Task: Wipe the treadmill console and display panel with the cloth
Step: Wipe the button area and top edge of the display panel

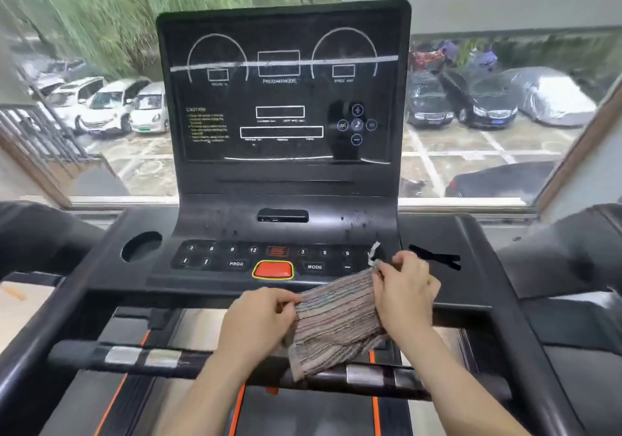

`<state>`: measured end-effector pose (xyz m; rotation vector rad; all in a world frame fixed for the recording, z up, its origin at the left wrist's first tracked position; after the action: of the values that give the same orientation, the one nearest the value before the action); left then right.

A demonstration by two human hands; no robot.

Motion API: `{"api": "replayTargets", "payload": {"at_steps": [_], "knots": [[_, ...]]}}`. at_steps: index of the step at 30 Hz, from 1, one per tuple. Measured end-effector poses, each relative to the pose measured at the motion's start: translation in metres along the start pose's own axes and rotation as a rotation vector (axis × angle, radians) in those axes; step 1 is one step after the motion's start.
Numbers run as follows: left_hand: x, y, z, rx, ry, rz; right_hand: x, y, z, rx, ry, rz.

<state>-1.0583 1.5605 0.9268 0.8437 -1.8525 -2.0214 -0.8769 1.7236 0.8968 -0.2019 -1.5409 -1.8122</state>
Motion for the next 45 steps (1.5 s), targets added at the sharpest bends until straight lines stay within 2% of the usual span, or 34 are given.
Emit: {"api": "replayTargets", "payload": {"at_steps": [2,6,10,15,19,23,28,31,33,39,42,45], "knots": [[0.005,-0.007,0.012,0.010,-0.014,0.038,0.007,-0.010,0.000,0.025,0.055,-0.120],[0.012,-0.021,0.028,0.022,-0.044,0.053,0.028,-0.032,-0.003,0.166,0.003,-0.288],[0.016,-0.027,0.039,0.005,-0.102,0.017,0.071,-0.062,-0.002,0.198,0.109,-0.209],[0.006,-0.030,0.055,-0.145,-0.290,0.036,0.088,-0.098,0.010,0.306,0.144,-0.213],[-0.020,-0.032,0.061,-0.332,-0.461,-0.006,0.076,-0.081,-0.010,0.228,0.134,-0.143],[-0.023,-0.040,0.069,-0.286,-0.422,-0.011,0.069,-0.080,0.011,0.202,0.090,-0.167],[-0.041,-0.038,0.087,-0.280,-0.425,0.045,0.052,-0.085,0.065,0.266,0.058,-0.122],[-0.050,-0.044,0.085,-0.220,-0.418,0.027,0.041,-0.067,0.026,0.233,0.116,-0.093],[-0.057,-0.048,0.079,-0.204,-0.425,-0.002,0.029,-0.059,0.008,0.296,0.160,-0.095],[-0.080,-0.053,0.087,-0.241,-0.316,0.030,0.027,-0.064,0.093,0.332,0.287,-0.136],[-0.089,-0.056,0.088,-0.239,-0.349,0.033,0.016,-0.057,0.067,0.319,0.294,-0.163],[-0.088,-0.057,0.080,-0.255,-0.350,0.006,0.001,-0.044,0.026,0.385,0.322,-0.071]]}}
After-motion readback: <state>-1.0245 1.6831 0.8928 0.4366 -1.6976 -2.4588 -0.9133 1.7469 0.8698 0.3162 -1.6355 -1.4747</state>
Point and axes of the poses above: each hand's wrist, its own z-axis towards the middle knuckle, its own y-axis out of the back of the hand, x = y × z, the point moved 8 cm from there along z, towards the middle knuckle, and after that the axes turned 10 degrees about z, right-handed, at the moved point
